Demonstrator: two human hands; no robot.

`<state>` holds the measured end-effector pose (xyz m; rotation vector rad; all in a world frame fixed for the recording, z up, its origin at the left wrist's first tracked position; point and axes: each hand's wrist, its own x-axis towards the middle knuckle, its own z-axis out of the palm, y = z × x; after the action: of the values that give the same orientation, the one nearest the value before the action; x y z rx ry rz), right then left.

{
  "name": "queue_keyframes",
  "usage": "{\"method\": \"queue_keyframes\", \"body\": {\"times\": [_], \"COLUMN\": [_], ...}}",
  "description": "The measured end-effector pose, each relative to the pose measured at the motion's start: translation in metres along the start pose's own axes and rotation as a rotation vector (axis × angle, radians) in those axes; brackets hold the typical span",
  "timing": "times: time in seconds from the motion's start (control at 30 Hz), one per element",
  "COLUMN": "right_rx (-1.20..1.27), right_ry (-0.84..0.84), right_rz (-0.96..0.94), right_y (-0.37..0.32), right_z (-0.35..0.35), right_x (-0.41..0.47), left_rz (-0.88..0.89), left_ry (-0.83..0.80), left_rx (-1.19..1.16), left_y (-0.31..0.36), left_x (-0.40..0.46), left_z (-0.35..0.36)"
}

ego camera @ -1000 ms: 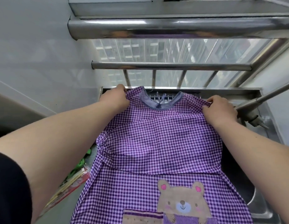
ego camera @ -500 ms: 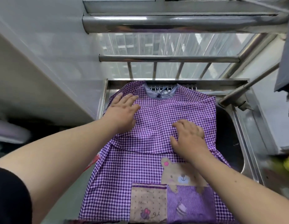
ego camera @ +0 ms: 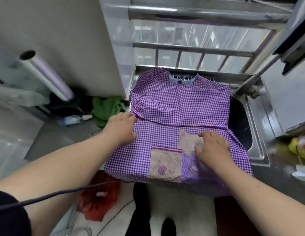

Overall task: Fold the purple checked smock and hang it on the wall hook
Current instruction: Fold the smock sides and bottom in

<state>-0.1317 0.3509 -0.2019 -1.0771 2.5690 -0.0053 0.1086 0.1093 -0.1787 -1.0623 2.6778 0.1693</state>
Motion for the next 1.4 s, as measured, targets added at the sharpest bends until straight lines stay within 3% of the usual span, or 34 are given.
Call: {"method": "queue_keyframes", "body": {"times": [0.3, 0.53, 0.67, 0.9, 1.03, 1.13, 1.3, 1.4], "right_rx": [0.188, 0.359, 0.479, 0.664, 0.751, 0.756, 0.769, 0.772], "right_ry": [0.108, -0.054, -0.087, 0.025, 0.052, 0.045, 0.017, -0.002], "right_rz": [0.223, 0.532, 0.657, 0.774, 0.722, 0.629, 0.592, 0.635], "right_y": [0.062, 0.101, 0.130, 0.170, 0.222, 0.222, 0.186, 0.181], "right_z": [0.053, 0.103, 0.143, 0.170, 0.207, 0.206, 0.170, 0.168], "right_x": [-0.114, -0.155, -0.143, -0.106, -0.074, -0.070, -0.083, -0.087], "left_rz": [-0.403, -0.463, -0.560, -0.703, -0.600, -0.516, -0.465, -0.482], "left_ry": [-0.070, -0.436, -0.380, -0.192, -0.133, -0.107, -0.246, -0.393], "left_rx": [-0.202, -0.300, -0.525, -0.908, -0.953, -0.981, -1.040, -0.947], "left_y": [-0.022, -0.043, -0.044, -0.011, 0.006, 0.010, 0.004, -0.004], "left_x": [-0.127, -0.164, -0.164, -0.145, -0.139, -0.138, -0.145, -0.152], "left_z": [0.064, 0.127, 0.161, 0.179, 0.180, 0.184, 0.193, 0.199]}}
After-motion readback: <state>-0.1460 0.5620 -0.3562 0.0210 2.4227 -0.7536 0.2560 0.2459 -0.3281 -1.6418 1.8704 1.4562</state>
